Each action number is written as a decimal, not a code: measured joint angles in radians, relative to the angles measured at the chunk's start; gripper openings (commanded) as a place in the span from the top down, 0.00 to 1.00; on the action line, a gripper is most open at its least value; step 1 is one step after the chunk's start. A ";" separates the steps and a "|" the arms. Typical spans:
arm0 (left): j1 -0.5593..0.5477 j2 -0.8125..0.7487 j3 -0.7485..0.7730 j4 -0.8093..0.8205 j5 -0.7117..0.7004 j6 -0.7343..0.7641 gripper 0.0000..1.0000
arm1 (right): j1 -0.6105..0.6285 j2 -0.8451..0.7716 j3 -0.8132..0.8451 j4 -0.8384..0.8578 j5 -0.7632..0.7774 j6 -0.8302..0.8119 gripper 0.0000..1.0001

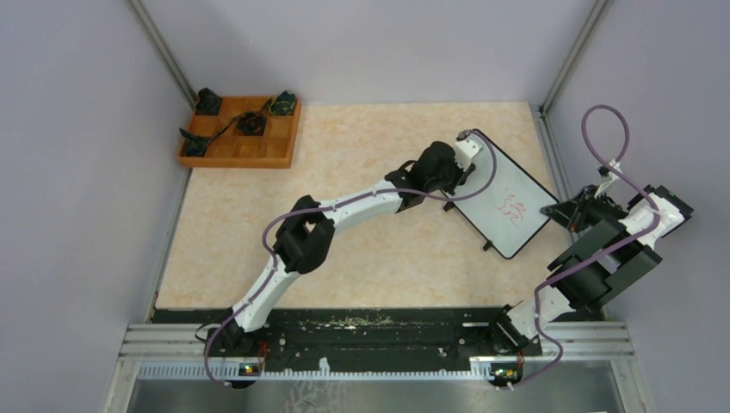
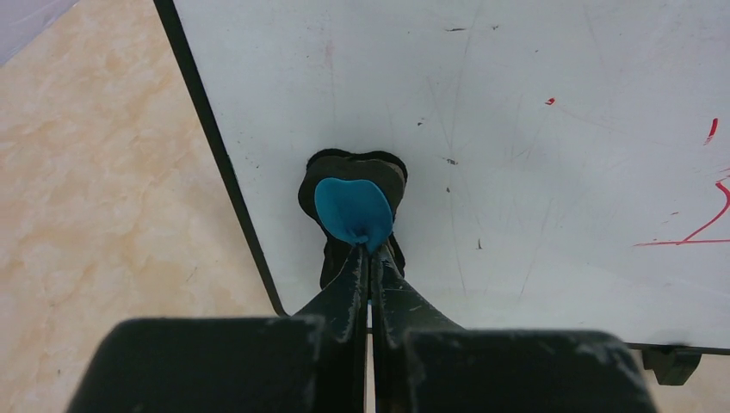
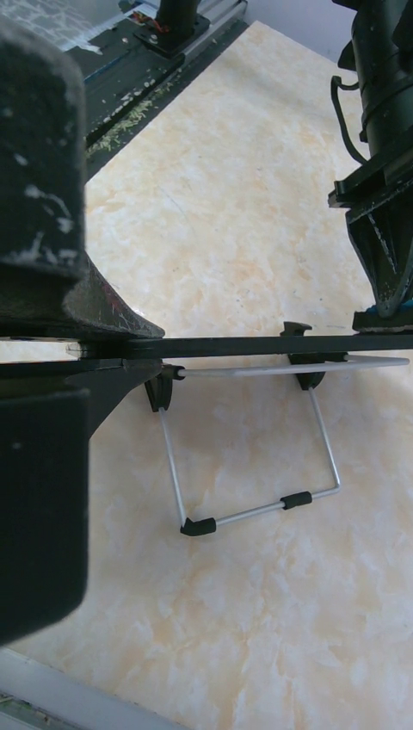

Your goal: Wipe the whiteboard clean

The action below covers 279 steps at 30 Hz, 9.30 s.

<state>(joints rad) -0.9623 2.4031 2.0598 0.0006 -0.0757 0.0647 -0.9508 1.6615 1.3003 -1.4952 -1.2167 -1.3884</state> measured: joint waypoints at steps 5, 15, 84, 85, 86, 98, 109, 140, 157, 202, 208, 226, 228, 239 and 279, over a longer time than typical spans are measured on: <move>-0.015 0.000 -0.005 0.002 -0.003 0.000 1.00 | 0.000 0.000 0.000 0.000 0.000 -0.005 1.00; -0.126 -0.001 -0.005 0.006 -0.024 -0.005 1.00 | -0.001 -0.006 -0.005 -0.001 0.007 -0.008 1.00; -0.275 0.050 0.085 0.079 0.042 -0.042 1.00 | 0.015 -0.055 -0.055 0.018 0.002 -0.043 1.00; -0.274 0.050 0.085 0.079 0.042 -0.042 1.00 | 0.015 -0.056 -0.057 0.018 -0.001 -0.043 1.00; -0.273 0.050 0.085 0.079 0.042 -0.042 1.00 | 0.015 -0.056 -0.057 0.019 -0.001 -0.043 1.00; -0.182 0.014 -0.012 0.129 0.084 -0.051 1.00 | 0.019 -0.056 -0.063 0.035 -0.014 -0.035 1.00; -0.067 0.011 -0.026 0.122 0.044 -0.057 1.00 | 0.019 -0.056 -0.070 0.029 -0.017 -0.033 1.00; -0.245 0.011 0.026 0.090 0.037 -0.023 1.00 | 0.025 -0.079 -0.076 0.018 -0.005 -0.052 1.00; -0.249 0.011 0.074 0.079 -0.005 0.079 1.00 | 0.033 -0.087 -0.085 0.016 -0.013 -0.077 1.00; -0.323 0.010 -0.015 0.117 0.032 -0.047 1.00 | 0.033 -0.088 -0.098 0.025 -0.030 -0.086 1.00; -0.330 0.010 -0.015 0.118 0.037 -0.046 1.00 | 0.034 -0.088 -0.098 0.025 -0.030 -0.086 1.00; -0.255 0.010 -0.045 0.120 0.051 -0.041 1.00 | 0.041 -0.088 -0.102 0.037 -0.034 -0.085 1.00; -0.250 0.009 -0.049 0.124 0.050 -0.039 1.00 | 0.041 -0.088 -0.102 0.039 -0.034 -0.084 1.00; -0.194 -0.024 -0.115 0.135 0.015 -0.009 1.00 | 0.041 -0.088 -0.102 0.040 -0.034 -0.081 1.00; 0.014 -0.397 -0.384 -0.071 -0.174 -0.023 1.00 | 0.041 -0.088 -0.100 0.039 -0.030 -0.068 1.00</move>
<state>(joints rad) -0.9478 2.0064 1.6760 -0.0700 -0.2497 0.0414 -0.9096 1.5738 1.2003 -1.4567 -1.2465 -1.4559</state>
